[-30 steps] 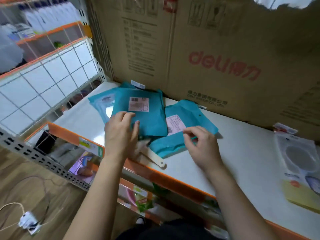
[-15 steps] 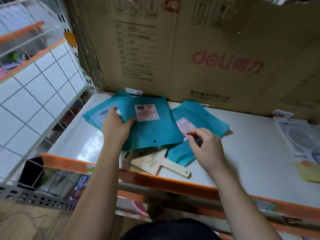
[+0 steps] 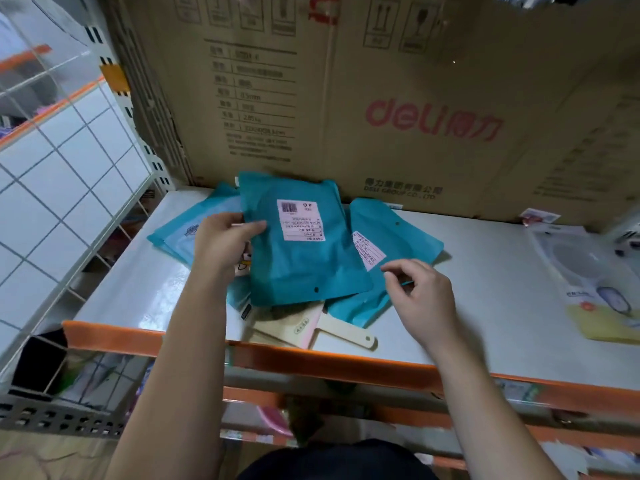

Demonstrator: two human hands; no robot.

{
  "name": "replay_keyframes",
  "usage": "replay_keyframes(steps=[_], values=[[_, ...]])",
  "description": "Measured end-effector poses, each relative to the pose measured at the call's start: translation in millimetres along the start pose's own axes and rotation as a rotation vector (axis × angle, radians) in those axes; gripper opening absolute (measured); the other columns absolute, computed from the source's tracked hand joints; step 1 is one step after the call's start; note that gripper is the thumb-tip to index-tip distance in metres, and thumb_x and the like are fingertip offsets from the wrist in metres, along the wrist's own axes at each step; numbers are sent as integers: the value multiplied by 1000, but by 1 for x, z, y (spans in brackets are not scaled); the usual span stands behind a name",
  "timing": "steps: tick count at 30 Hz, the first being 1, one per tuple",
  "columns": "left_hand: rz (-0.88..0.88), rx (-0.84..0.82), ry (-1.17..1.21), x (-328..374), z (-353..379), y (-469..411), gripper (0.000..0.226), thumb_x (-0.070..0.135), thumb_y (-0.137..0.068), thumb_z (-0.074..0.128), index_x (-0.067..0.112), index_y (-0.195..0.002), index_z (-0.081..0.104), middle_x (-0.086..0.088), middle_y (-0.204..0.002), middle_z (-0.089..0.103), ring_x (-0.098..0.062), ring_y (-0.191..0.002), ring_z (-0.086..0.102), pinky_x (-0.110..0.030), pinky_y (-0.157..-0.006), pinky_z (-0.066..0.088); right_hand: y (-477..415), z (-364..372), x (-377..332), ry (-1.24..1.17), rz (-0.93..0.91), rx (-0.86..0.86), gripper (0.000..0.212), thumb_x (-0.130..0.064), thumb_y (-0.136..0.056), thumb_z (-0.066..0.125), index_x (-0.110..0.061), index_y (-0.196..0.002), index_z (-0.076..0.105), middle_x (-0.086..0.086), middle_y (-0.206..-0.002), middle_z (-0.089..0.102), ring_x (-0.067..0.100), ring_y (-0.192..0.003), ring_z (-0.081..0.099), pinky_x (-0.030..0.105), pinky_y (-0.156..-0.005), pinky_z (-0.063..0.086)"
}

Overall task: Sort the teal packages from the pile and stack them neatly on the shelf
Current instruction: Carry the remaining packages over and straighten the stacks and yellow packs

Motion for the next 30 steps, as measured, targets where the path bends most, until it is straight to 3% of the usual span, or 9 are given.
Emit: replay_keyframes(steps=[3,8,10,14,18,21,25,30], values=[[91,-43,81,24,6,6,7,6,-85,68,11,-90,66,10,-55,67,-4,-40,55,-14,-40,40,1,-7,3,-26,3,38,12,-17,-92,62,-21,-100,70,-11,-96,64,-4,-87,57,4,-68,46],[276,-92,245,65,12,23,12,0,-88,66,10,-93,68,0,-70,74,-11,-56,68,-20,-52,52,-3,-25,6,-194,72,113,14,-19,-93,61,-32,-97,66,-27,-92,61,-6,-92,60,12,-69,51],[339,-119,259,75,14,30,18,-1,-88,65,13,-96,72,-1,-75,75,-12,-63,70,-20,-58,55,-5,-32,7,-246,86,138,15,-19,-94,61,-32,-98,67,-23,-93,64,-4,-91,61,10,-71,50],[382,-175,273,80,18,38,21,1,-86,68,12,-102,73,-6,-85,76,-20,-78,74,-22,-66,58,-9,-39,13,-400,129,160,16,-16,-95,59,-27,-100,69,-14,-93,70,5,-89,66,21,-75,55],[449,-208,214,79,25,41,13,4,-85,70,6,-97,75,-14,-84,75,-29,-81,72,-29,-72,60,-11,-43,22,-513,168,188,16,-19,-98,54,-16,-98,70,0,-90,72,15,-84,69,26,-68,57],[467,-219,175,69,33,44,7,17,-84,73,14,-83,79,-12,-79,74,-26,-75,69,-33,-72,60,-12,-42,33,-600,271,214,26,-31,-101,47,-21,-96,70,0,-89,72,16,-85,70,24,-67,57],[482,-225,121,52,42,46,12,32,-76,79,21,-72,79,-6,-72,73,-15,-68,64,-31,-63,52,-15,-28,41,-607,380,109,31,-40,-101,41,-23,-96,66,-1,-87,70,13,-80,70,20,-66,55],[481,-315,157,38,51,48,7,29,-74,82,22,-74,79,-1,-77,75,-13,-73,68,-22,-65,52,-18,-11,37,-656,385,-43,19,-35,-98,50,-24,-99,65,-3,-90,71,3,-82,69,13,-61,52]])
Point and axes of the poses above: each hand's wrist, its own y-axis away from the middle knuckle, its own z-axis out of the palm, x = y × z, the point moved 7 cm from there along -y, towards the middle knuckle
